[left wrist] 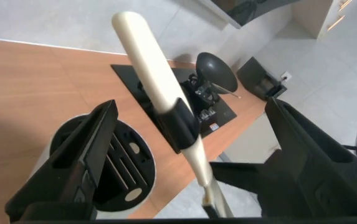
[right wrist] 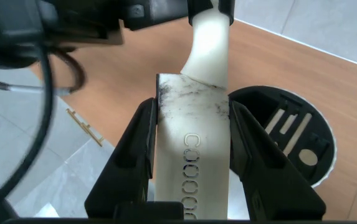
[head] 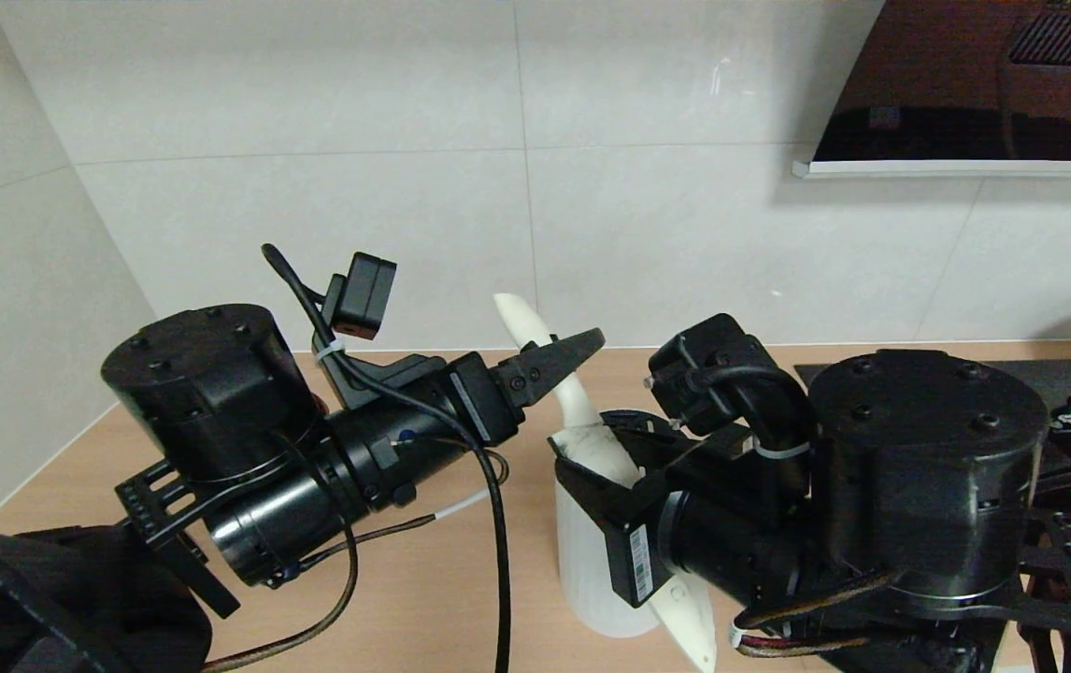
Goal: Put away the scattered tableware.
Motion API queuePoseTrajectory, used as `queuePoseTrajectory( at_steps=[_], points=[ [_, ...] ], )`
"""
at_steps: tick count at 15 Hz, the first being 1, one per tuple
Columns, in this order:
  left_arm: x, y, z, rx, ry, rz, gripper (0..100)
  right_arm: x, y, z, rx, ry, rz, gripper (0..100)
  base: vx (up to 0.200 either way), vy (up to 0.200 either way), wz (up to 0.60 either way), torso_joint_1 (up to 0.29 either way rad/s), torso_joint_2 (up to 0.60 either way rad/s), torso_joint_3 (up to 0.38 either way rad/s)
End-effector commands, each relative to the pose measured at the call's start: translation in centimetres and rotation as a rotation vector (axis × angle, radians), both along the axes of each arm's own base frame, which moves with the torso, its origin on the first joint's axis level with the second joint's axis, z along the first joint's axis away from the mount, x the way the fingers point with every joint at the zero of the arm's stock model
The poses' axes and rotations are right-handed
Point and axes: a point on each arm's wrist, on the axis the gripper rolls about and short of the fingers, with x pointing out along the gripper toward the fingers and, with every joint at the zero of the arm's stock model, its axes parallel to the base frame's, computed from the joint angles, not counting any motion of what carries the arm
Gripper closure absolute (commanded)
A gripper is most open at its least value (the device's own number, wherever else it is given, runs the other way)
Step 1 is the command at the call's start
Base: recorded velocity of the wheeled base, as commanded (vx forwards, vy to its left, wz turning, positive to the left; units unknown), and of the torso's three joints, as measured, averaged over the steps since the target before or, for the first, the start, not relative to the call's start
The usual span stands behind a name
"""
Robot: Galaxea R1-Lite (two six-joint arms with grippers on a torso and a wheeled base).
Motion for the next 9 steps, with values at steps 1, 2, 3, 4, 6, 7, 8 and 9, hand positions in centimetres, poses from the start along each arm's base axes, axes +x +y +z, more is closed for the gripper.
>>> queuePoseTrajectory(
  at_steps=[1, 2, 3, 4, 6, 7, 8, 9],
  points=[
    [-0.08, 0.08, 0.16, -0.003, -0.004, 0.000, 0, -0.14, 0.03, 0.06, 0.002, -0.001, 0.006, 100, 0.000, 0.000, 0.00, 0.000, 0.00, 0.000],
    [-0.21, 0.06, 0.16, -0.002, -0.003, -0.006, 0, -0.13, 0.05, 0.01, 0.002, 0.001, 0.005, 100, 0.000, 0.000, 0.00, 0.000, 0.00, 0.000],
    [-0.25, 0.03, 0.12, -0.001, -0.002, -0.007, 0, -0.13, 0.05, 0.01, 0.002, 0.001, 0.005, 100, 0.000, 0.000, 0.00, 0.000, 0.00, 0.000],
    [-0.28, -0.05, 0.07, 0.000, -0.001, -0.010, 0, -0.17, 0.08, 0.01, 0.002, 0.001, 0.007, 100, 0.000, 0.000, 0.00, 0.000, 0.00, 0.000],
    [-0.30, -0.09, 0.06, 0.000, 0.000, -0.010, 0, -0.30, 0.12, 0.06, 0.003, 0.000, 0.011, 100, 0.000, 0.000, 0.00, 0.000, 0.00, 0.000],
    [-0.30, -0.09, 0.06, 0.000, 0.000, -0.010, 0, -0.34, 0.14, 0.06, 0.003, 0.000, 0.013, 100, 0.000, 0.000, 0.00, 0.000, 0.00, 0.000],
    [-0.28, -0.11, 0.01, 0.001, 0.002, -0.010, 100, -0.34, 0.14, 0.06, 0.003, 0.000, 0.013, 100, 0.000, 0.000, 0.00, 0.000, 0.00, 0.000],
    [-0.26, -0.13, -0.03, 0.002, 0.003, -0.012, 100, -0.35, 0.13, 0.02, 0.002, 0.001, 0.013, 100, 0.000, 0.000, 0.00, 0.000, 0.00, 0.000]
  ],
)
